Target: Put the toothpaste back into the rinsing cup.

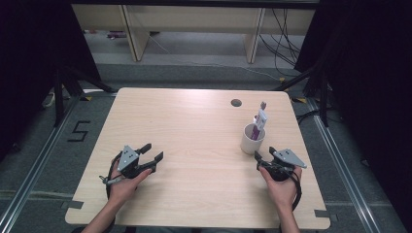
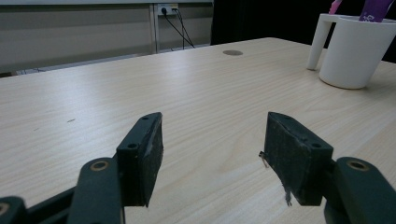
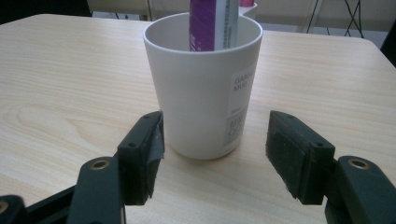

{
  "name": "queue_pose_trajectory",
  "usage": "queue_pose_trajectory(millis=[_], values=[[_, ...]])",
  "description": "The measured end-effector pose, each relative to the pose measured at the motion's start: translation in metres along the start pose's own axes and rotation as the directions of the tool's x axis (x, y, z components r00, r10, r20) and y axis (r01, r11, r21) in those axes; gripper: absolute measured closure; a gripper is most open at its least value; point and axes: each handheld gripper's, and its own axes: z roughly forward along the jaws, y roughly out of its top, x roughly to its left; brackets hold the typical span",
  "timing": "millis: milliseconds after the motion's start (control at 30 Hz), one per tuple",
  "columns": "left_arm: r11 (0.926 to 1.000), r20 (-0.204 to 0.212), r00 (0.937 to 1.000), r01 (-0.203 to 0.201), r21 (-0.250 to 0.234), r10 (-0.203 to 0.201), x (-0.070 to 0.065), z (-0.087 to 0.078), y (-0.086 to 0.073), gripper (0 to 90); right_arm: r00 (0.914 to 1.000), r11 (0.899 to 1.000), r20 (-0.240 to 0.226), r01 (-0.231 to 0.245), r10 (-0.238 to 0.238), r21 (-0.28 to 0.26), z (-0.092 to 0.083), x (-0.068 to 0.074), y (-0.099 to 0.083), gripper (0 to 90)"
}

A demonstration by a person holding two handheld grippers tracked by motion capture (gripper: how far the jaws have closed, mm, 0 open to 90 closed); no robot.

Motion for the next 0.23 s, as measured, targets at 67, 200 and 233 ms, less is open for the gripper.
queue_pose_trajectory(millis=[67,200,233], values=[[1.0,0.002,1.0,-0.009,-0.001,0.009,-0.0005,0.0001,0.0,37.0,0.9999,1.0,-0.014,-0.008,0.008,-0.012,0.0012,-0.0002,-0.0021,37.9],[0.9999,0.002,0.9999,-0.012,0.005,0.012,-0.0008,0.0005,0.0002,37.0,0.9997,1.0,0.008,-0.021,0.021,-0.004,-0.0009,0.0003,-0.0012,37.9],[0.9999,0.002,0.9999,-0.012,0.005,0.012,-0.0008,0.0005,0.0002,37.0,0.9993,0.999,-0.01,-0.035,0.035,-0.02,-0.0007,0.0007,-0.0004,37.9]])
